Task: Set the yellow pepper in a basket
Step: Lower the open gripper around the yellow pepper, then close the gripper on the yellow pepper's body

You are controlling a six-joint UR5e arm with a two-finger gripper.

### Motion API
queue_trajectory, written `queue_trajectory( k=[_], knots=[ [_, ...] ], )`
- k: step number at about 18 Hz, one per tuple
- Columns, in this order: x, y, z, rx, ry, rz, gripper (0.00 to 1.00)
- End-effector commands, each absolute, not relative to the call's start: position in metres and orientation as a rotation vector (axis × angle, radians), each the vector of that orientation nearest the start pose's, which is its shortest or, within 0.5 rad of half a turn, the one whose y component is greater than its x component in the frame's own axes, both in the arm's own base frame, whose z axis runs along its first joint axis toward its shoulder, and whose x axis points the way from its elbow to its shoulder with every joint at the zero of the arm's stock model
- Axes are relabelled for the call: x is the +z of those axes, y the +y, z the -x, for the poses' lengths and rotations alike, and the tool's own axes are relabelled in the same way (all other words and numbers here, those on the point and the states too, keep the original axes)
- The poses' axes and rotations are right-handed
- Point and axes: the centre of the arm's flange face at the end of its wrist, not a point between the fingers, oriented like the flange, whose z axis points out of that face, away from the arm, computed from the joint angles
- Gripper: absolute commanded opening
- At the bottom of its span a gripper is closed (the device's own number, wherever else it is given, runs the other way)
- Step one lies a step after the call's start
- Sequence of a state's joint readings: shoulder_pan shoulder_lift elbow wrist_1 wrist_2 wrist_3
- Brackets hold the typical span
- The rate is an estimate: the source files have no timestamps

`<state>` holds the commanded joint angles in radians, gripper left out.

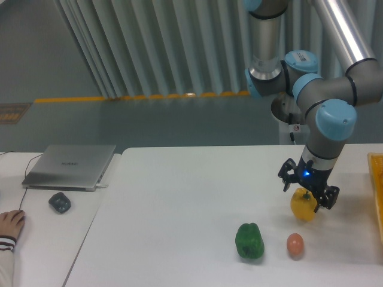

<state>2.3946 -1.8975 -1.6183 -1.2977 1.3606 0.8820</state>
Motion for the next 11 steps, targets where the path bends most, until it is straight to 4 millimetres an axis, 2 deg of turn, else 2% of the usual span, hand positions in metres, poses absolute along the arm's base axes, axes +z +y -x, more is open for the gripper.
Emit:
queue_trajectory(
  k=[7, 11],
  knots=[
    [0.3164, 0.5124, 0.3336, -0.261, 0.091, 3.075, 1.0],
    [0.3106, 0.5122, 0.3332, -0.266, 0.088, 3.088, 1.0]
  ],
)
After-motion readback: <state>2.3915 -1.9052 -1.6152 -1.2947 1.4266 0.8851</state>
